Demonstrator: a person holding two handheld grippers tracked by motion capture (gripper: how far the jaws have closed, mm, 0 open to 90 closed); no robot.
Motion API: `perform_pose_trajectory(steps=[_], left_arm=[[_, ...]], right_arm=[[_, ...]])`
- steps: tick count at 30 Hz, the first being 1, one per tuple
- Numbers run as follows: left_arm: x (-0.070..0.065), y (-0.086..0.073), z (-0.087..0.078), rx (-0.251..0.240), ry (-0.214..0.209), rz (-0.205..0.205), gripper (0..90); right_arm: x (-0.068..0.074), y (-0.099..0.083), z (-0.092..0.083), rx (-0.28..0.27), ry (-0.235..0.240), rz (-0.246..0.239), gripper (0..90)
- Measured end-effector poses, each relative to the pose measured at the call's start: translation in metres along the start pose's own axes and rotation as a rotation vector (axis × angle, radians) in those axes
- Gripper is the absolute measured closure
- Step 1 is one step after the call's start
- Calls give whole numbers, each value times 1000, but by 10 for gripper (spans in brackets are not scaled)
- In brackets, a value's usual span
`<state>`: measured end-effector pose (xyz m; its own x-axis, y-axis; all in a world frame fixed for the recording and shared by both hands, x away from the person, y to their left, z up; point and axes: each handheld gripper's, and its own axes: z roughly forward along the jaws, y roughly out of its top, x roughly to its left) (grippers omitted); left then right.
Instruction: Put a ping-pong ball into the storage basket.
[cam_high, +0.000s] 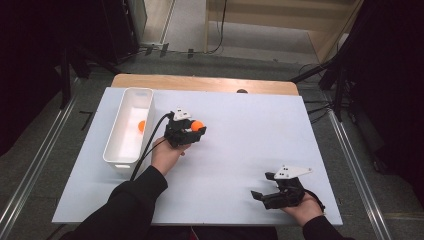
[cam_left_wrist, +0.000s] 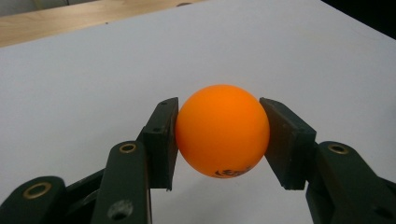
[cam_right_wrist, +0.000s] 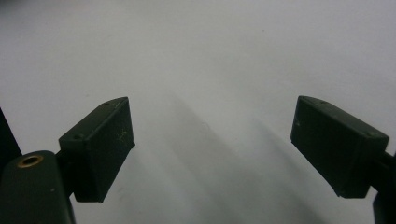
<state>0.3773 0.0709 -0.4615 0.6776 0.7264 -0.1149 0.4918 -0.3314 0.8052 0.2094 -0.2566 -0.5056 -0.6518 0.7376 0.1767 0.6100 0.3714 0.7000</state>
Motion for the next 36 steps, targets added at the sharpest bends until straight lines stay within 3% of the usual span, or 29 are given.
perform_pose_trajectory(steps=[9,16,25,36], left_arm=[[-7,8,-8,4,-33,9,502],[-7,17,-12,49,-78,-9,501],[-8,22,-20,41,-76,31,500],[-5,29,-29,56,-94,31,500]], right_arm=[[0,0,0,-1,1,1,117],[0,0,0,-11,1,-6,117],[0,0,0,-3,1,-4,117],[1,0,-1,-2,0,-3,119]])
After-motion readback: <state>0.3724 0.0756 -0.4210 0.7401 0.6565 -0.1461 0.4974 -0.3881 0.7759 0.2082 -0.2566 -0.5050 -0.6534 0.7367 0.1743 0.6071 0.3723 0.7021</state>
